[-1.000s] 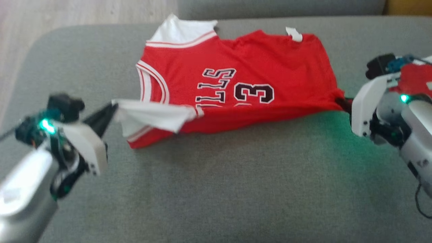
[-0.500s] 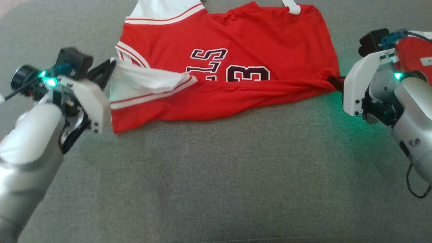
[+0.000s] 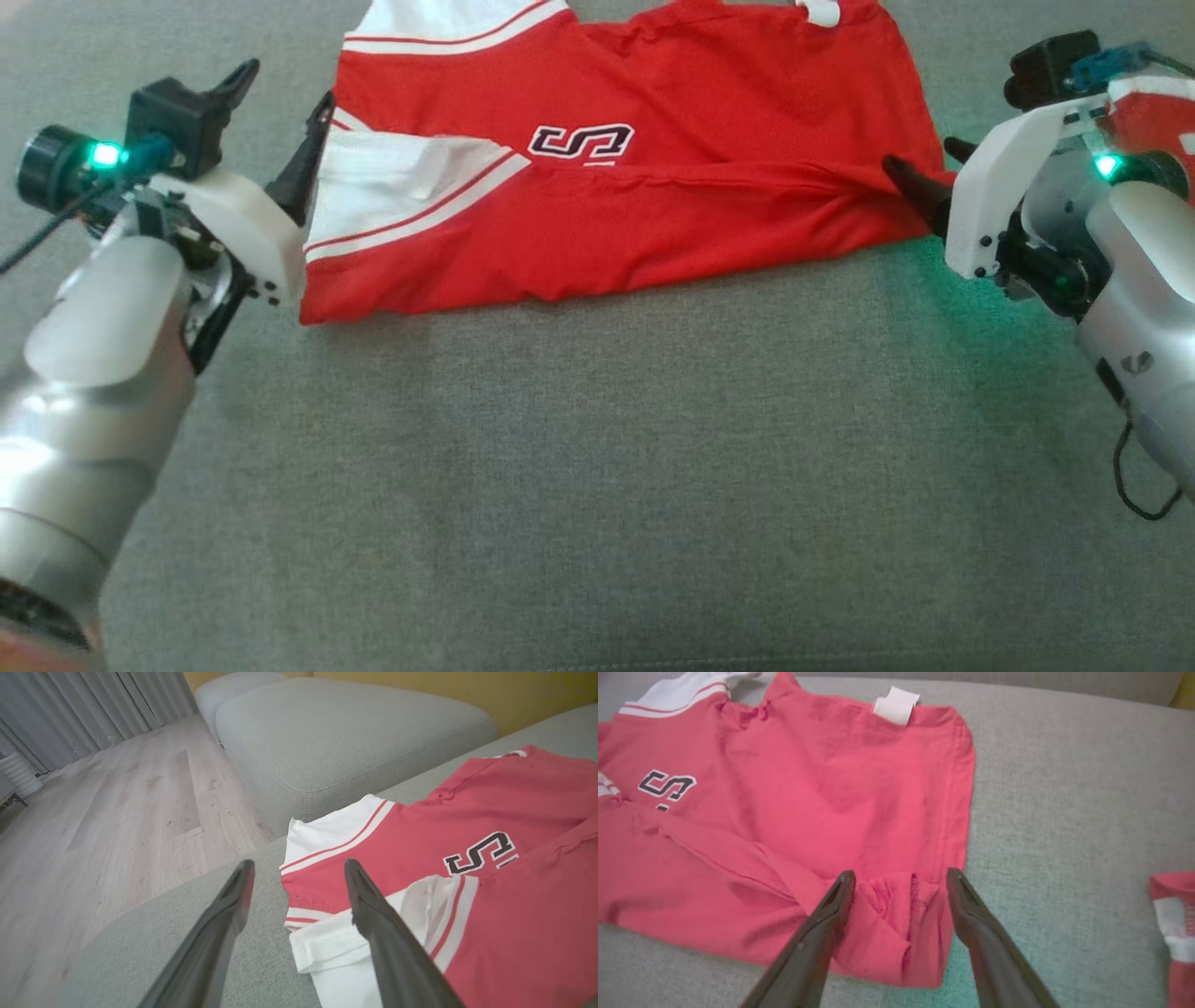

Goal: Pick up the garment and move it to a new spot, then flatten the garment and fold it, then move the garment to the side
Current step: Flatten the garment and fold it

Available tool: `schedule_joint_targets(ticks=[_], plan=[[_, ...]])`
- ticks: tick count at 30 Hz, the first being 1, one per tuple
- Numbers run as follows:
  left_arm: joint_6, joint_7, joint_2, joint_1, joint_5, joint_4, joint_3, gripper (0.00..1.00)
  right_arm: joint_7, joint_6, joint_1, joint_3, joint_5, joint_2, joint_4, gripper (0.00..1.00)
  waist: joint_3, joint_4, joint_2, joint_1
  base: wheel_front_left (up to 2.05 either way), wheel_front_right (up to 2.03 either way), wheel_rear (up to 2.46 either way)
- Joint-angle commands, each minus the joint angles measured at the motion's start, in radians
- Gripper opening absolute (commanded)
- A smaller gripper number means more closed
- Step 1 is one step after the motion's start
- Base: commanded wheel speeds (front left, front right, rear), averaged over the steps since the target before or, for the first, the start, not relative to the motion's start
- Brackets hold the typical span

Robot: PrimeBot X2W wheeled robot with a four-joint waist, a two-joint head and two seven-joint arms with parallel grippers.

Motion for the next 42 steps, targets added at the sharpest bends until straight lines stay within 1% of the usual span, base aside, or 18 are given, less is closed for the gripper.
schedule_joint_targets(ticks=[1,4,5,7,9,11,12,15,17,19,21,23,25,27,30,34,38,42], plan=[[0.01,-0.041,0.019,-0.048,-0.006,0.003,0.048,1.0,-0.033,-0.001,-0.004,-0.006,0.007,-0.001,-0.011,1.0,-0.01,0.005,0.0,-0.0001,0.0,0.0,0.0],[0.026,-0.12,-0.015,-0.039,-0.027,0.031,0.075,1.0,-0.134,-0.001,0.004,-0.024,0.008,0.006,-0.01,1.0,-0.028,0.012,0.0,-0.0001,0.0,0.0,0.0],[0.047,-0.157,-0.033,-0.028,-0.042,0.029,0.104,1.0,-0.242,-0.001,0.008,-0.041,-0.004,0.011,-0.013,1.0,-0.044,0.016,0.0,-0.0001,0.0,0.0,0.0],[0.066,-0.174,-0.044,-0.008,-0.04,0.004,0.126,1.0,-0.36,-0.001,0.018,-0.051,-0.033,0.014,-0.013,1.0,-0.063,0.021,0.0,-0.0001,0.0,0.0,0.0],[0.095,-0.178,-0.052,0.023,-0.035,-0.066,0.173,1.0,-0.475,-0.001,0.032,-0.051,-0.084,0.014,-0.004,1.0,-0.084,0.027,0.0,-0.0001,0.0,0.0,0.0],[0.132,-0.179,-0.056,0.08,-0.01,-0.183,0.24,1.0,-0.576,-0.001,0.05,-0.086,-0.111,0.023,0.014,1.0,-0.103,0.034,0.0,-0.0001,0.0,0.0,0.0],[0.132,-0.179,-0.056,0.08,-0.01,-0.183,0.24,1.0,-0.576,-0.001,0.05,-0.086,-0.111,0.023,0.014,1.0,-0.103,0.034,0.0,-0.0001,0.0,0.0,0.0],[0.161,-0.179,-0.057,0.207,0.056,-0.344,0.312,1.0,-0.619,-0.001,0.086,-0.166,-0.165,0.047,0.013,1.0,-0.128,0.035,0.0,-0.0001,0.0,0.0,0.0],[0.181,-0.179,-0.06,0.297,0.097,-0.435,0.36,1.0,-0.621,-0.001,0.119,-0.259,-0.266,0.047,-0.069,1.0,-0.139,0.031,0.0,-0.0001,0.0,0.0,0.0],[0.202,-0.179,-0.073,0.386,0.13,-0.517,0.415,1.0,-0.621,-0.001,0.207,-0.396,-0.38,0.067,-0.171,1.0,-0.149,0.026,0.0,-0.0001,0.0,0.0,0.0],[0.219,-0.179,-0.091,0.475,0.165,-0.587,0.465,1.0,-0.622,-0.001,0.326,-0.534,-0.495,0.114,-0.275,1.0,-0.162,0.021,0.0,-0.0001,0.0,0.0,0.0],[0.229,-0.179,-0.117,0.566,0.2,-0.647,0.505,1.0,-0.622,-0.001,0.454,-0.657,-0.596,0.185,-0.381,1.0,-0.176,0.016,0.0,-0.0001,0.0,0.0,0.0],[0.229,-0.179,-0.141,0.649,0.237,-0.69,0.532,1.0,-0.622,-0.001,0.573,-0.757,-0.675,0.265,-0.478,1.0,-0.187,0.013,0.0,-0.0001,0.0,0.0,0.0],[0.229,-0.179,-0.166,0.72,0.264,-0.715,0.563,1.0,-0.622,-0.001,0.673,-0.826,-0.728,0.323,-0.565,1.0,-0.194,0.011,0.0,-0.0001,0.0,0.0,0.0],[0.223,-0.179,-0.208,0.802,0.291,-0.728,0.61,1.0,-0.622,-0.001,0.782,-0.854,-0.761,0.357,-0.642,1.0,-0.2,0.008,0.0,-0.0001,0.0,0.0,0.0],[0.194,-0.18,-0.245,0.844,0.321,-0.717,0.661,1.0,-0.622,-0.001,0.842,-0.835,-0.769,0.364,-0.681,1.0,-0.188,0.0,0.0,-0.0001,0.0,0.0,0.0],[0.156,-0.18,-0.254,0.817,0.354,-0.67,0.688,1.0,-0.622,-0.001,0.837,-0.821,-0.746,0.365,-0.701,1.0,-0.156,-0.011,0.0,-0.0001,0.0,0.0,0.0],[0.133,-0.18,-0.244,0.75,0.373,-0.548,0.701,1.0,-0.622,-0.001,0.82,-0.819,-0.745,0.365,-0.708,1.0,-0.111,-0.025,0.0,-0.0001,0.0,0.0,0.0]])
